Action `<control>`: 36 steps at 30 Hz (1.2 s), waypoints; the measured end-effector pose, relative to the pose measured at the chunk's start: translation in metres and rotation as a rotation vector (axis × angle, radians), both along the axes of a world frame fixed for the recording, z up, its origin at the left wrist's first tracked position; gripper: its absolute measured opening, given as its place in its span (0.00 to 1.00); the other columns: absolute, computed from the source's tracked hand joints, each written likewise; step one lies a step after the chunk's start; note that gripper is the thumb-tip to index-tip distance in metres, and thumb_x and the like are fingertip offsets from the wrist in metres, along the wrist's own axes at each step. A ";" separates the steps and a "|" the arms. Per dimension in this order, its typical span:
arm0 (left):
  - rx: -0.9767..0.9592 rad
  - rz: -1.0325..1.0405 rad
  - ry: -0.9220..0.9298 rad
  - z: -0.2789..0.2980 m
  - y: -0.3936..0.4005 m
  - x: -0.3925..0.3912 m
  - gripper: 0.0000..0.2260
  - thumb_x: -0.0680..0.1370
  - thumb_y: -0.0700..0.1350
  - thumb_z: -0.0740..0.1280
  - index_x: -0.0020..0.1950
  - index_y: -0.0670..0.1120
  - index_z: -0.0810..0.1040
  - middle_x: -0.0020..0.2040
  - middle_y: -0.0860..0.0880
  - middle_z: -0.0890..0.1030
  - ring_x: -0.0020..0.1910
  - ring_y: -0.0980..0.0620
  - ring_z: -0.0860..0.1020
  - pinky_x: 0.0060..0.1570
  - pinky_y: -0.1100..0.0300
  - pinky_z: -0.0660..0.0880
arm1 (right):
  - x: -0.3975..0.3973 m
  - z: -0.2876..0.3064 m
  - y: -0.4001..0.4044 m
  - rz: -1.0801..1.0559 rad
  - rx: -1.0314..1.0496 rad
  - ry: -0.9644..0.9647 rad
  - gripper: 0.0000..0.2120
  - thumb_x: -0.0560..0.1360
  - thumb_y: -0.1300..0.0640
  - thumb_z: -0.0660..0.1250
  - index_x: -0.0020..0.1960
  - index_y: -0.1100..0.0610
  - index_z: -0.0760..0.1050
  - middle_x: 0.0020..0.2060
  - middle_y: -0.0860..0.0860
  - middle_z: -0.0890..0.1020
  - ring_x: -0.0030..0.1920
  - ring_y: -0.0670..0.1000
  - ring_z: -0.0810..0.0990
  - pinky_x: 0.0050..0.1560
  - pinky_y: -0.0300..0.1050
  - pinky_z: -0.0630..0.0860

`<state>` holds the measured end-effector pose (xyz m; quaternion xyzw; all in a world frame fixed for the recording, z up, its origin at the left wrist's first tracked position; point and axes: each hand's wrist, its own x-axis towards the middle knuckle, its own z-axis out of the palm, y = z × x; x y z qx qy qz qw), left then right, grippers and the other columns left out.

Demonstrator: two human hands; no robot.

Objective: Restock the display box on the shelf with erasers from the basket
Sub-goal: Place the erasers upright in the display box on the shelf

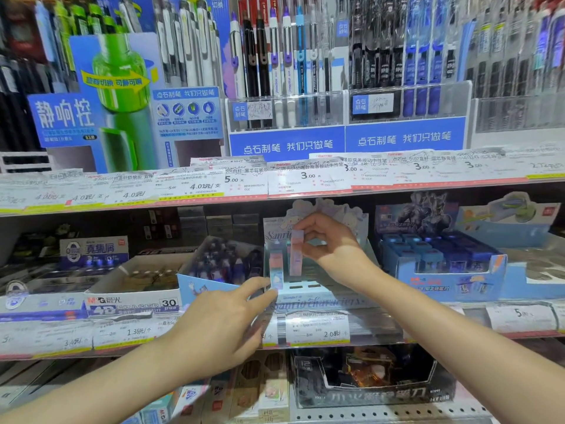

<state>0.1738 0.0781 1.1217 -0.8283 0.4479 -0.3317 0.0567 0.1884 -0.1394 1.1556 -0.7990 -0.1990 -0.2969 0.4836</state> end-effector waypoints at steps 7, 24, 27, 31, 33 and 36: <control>-0.022 -0.038 0.171 0.004 0.003 0.003 0.15 0.72 0.55 0.59 0.57 0.55 0.76 0.56 0.56 0.79 0.23 0.62 0.74 0.24 0.67 0.67 | 0.006 -0.003 0.000 -0.003 -0.037 0.031 0.18 0.70 0.66 0.69 0.40 0.42 0.71 0.42 0.46 0.78 0.39 0.34 0.76 0.43 0.23 0.71; -0.126 -0.082 0.312 0.005 0.002 0.005 0.18 0.72 0.54 0.60 0.61 0.55 0.74 0.61 0.58 0.74 0.30 0.61 0.75 0.33 0.60 0.75 | 0.008 -0.007 0.000 -0.006 -0.054 -0.013 0.18 0.61 0.68 0.53 0.40 0.65 0.81 0.41 0.54 0.77 0.46 0.42 0.75 0.51 0.26 0.69; -0.167 -0.074 0.426 0.008 0.000 0.004 0.19 0.74 0.53 0.62 0.65 0.55 0.73 0.63 0.61 0.70 0.33 0.70 0.73 0.37 0.68 0.71 | 0.008 -0.006 0.000 0.007 -0.043 0.013 0.20 0.61 0.68 0.53 0.41 0.63 0.81 0.40 0.52 0.77 0.45 0.42 0.75 0.51 0.27 0.70; -0.395 -0.173 0.593 0.017 -0.001 -0.004 0.16 0.69 0.48 0.64 0.57 0.52 0.76 0.54 0.56 0.75 0.41 0.67 0.74 0.41 0.74 0.69 | -0.002 -0.003 0.001 0.006 0.056 0.051 0.22 0.63 0.69 0.51 0.47 0.54 0.78 0.40 0.43 0.77 0.39 0.38 0.74 0.43 0.29 0.70; -0.635 -0.221 0.833 0.024 -0.004 -0.008 0.17 0.65 0.41 0.63 0.52 0.50 0.76 0.47 0.50 0.75 0.31 0.61 0.71 0.35 0.72 0.67 | -0.013 0.001 0.003 0.002 0.087 0.036 0.21 0.62 0.67 0.52 0.48 0.53 0.76 0.43 0.43 0.78 0.40 0.36 0.74 0.42 0.28 0.70; -1.000 -0.373 1.562 0.035 -0.009 -0.008 0.23 0.58 0.37 0.62 0.54 0.43 0.74 0.40 0.44 0.74 0.25 0.53 0.64 0.27 0.62 0.63 | -0.037 0.006 0.015 0.054 0.036 0.029 0.19 0.62 0.65 0.55 0.44 0.47 0.75 0.43 0.46 0.80 0.44 0.43 0.77 0.46 0.35 0.74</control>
